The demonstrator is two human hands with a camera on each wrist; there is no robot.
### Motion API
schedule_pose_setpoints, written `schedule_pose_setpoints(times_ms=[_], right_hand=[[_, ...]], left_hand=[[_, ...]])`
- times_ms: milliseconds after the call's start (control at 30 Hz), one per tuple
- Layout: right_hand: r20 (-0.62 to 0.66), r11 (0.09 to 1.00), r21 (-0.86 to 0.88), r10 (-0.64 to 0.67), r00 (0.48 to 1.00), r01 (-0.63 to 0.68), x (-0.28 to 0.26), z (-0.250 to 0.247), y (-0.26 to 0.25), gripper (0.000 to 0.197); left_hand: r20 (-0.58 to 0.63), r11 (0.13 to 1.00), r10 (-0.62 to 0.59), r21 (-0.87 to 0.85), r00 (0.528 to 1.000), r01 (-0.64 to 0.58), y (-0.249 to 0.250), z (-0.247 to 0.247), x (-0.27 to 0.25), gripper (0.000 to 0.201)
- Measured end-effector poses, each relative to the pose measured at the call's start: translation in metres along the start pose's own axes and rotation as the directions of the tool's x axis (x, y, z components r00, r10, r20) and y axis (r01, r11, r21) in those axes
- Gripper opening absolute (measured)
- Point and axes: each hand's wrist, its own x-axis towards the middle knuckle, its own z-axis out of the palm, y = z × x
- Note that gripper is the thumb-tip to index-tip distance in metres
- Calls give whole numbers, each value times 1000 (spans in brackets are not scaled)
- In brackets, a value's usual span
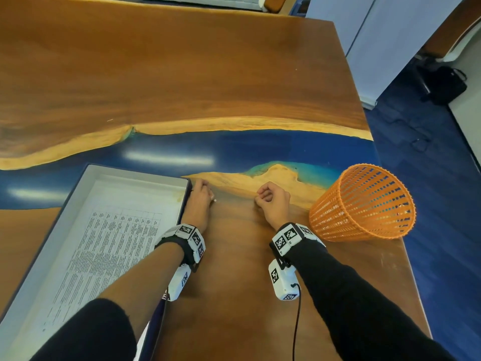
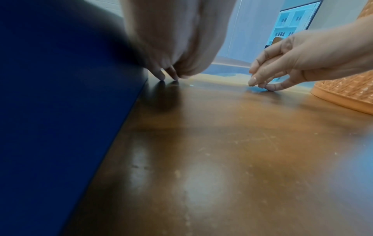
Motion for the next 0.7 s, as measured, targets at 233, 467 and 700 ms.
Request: schedule_pose_setpoints(times_ms=[233, 467, 700], right_hand=[[12, 1000, -12, 22, 1000, -22, 1, 3, 0, 13], [-3, 1000, -1, 17, 1000, -17, 2, 5, 2, 13], [-7, 1000, 10, -3, 1000, 3, -1, 5, 1, 14]], left_hand=[[-7, 959, -107, -263, 994, 101, 1, 1, -1, 15], [-39, 974, -79, -214, 996, 69, 1, 0, -2, 20], [18, 983, 99, 152, 995, -101, 6, -3, 0, 17]])
